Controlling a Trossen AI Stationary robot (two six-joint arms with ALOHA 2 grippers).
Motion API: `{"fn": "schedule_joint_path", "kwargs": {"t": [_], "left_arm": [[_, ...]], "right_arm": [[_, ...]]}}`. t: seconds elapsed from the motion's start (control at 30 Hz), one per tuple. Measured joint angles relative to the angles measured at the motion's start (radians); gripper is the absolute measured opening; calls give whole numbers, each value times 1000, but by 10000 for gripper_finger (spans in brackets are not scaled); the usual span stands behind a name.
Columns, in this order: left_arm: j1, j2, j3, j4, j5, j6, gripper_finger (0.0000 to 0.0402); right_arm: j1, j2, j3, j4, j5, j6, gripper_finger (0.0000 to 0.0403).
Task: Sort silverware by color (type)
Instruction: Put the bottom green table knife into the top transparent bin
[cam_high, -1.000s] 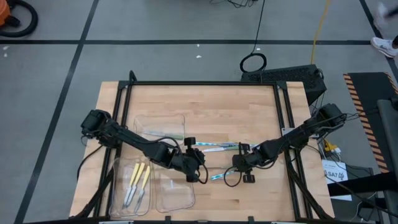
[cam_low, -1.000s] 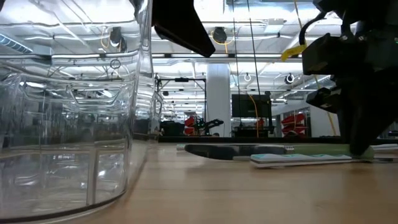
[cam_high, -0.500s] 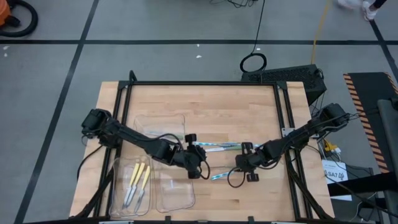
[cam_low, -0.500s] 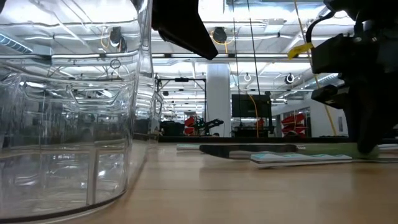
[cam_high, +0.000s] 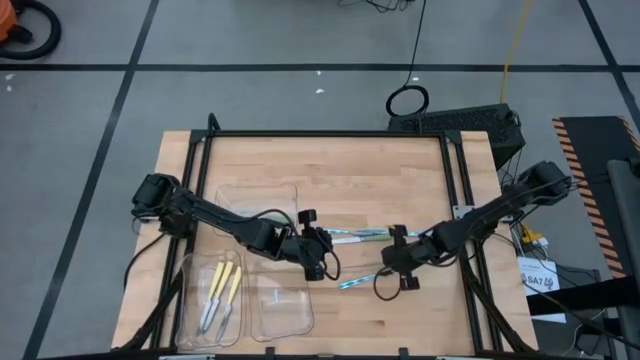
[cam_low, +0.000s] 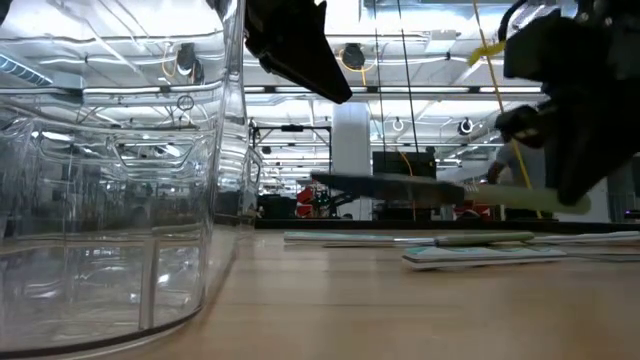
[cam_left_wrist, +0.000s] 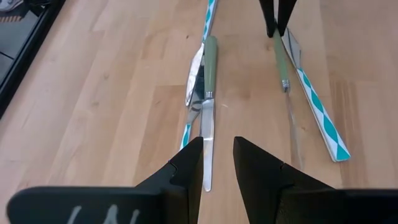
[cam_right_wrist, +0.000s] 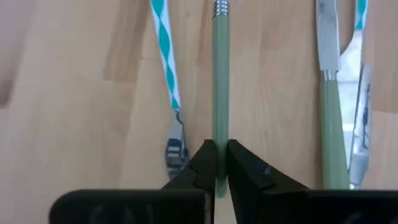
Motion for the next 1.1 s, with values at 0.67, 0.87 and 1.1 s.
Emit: {"fn": "schedule_joint_path", "kwargs": {"t": [0.67, 0.87, 1.1], "left_arm": [[-81, -133, -1, -187, -148, 58, 97], [-161, -225, -63, -291, -333, -57, 97], [-193, -343, -216, -270, -318, -148, 97]], "right_arm": [[20, -191, 2, 48, 84, -239, 13], [-3, -225, 2, 97, 80, -374, 12], [-83, -245, 3, 156, 76, -474, 12]]}}
